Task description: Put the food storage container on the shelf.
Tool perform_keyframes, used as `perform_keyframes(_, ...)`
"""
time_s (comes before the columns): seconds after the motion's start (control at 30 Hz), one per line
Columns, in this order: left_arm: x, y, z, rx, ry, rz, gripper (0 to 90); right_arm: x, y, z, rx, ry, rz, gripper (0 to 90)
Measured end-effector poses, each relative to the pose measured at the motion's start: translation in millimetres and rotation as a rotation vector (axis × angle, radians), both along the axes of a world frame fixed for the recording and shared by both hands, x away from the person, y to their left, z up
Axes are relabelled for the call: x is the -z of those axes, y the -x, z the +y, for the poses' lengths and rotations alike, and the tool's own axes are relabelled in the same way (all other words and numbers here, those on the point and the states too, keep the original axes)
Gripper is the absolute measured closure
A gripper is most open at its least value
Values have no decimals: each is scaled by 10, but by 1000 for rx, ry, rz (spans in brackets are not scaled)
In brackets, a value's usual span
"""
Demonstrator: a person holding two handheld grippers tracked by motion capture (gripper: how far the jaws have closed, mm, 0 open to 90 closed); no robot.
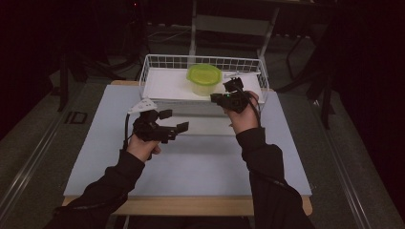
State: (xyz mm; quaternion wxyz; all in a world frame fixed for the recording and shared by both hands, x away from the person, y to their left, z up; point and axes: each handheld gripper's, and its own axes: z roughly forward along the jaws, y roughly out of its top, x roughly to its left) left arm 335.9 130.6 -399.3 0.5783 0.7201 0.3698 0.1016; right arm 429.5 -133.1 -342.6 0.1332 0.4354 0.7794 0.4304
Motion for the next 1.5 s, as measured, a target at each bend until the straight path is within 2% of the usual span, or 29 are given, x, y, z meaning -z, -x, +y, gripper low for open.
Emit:
perform_keyframes(0.13, 72, 63, -32, 21, -3, -12, 123, -12, -73, -43, 24, -51, 0, 831)
perform_keyframes(0.37, 152, 137, -88, 46, -2, -15, 123, -25, -220, -73, 64, -62, 8, 796)
perform_keyframes(0.53, 149, 161, -88, 51, -3, -18, 123, -29, -310, -47, 90, -55, 10, 775)
perform_keyframes(0.67, 140, 176, -53, 52, 7, -24, 122, -5, -301, -49, 98, -65, 21, 760)
perform_keyframes(0.8, 147, 190, -1, 40, 21, -35, 111, 8, -186, -56, 73, -64, 16, 715)
perform_keyframes(0.9, 156, 199, 26, 32, 23, -38, 91, -24, -39, -52, 41, -49, -9, 649)
perform_keyframes(0.97, 151, 205, 39, 29, 21, -40, 74, -45, 77, -43, 18, -49, -32, 572)
perform_keyframes(1.1, 131, 236, 75, 29, 48, -62, 49, -24, 288, -20, -49, -55, -37, 418)
perform_keyframes(1.13, 127, 244, 82, 35, 45, -66, 18, -7, 341, -18, -66, -51, -48, 387)
perform_keyframes(1.2, 125, 268, 95, 37, 48, -81, 18, 34, 438, -17, -84, -49, -60, 313)
perform_keyframes(1.27, 119, 284, 102, 27, 27, -79, 18, 87, 530, -34, -120, -44, -72, 259)
perform_keyframes(1.33, 115, 304, 115, 31, 26, -79, 18, 134, 596, -49, -142, -39, -86, 197)
perform_keyframes(1.37, 112, 325, 125, 29, 17, -84, 18, 161, 630, -59, -143, -37, -90, 194)
perform_keyframes(1.4, 114, 333, 129, 33, 18, -85, 18, 213, 681, -89, -145, -58, -86, 181)
perform_keyframes(1.5, 120, 350, 135, 43, 16, -80, 18, 252, 712, -114, -154, -74, -82, 178)
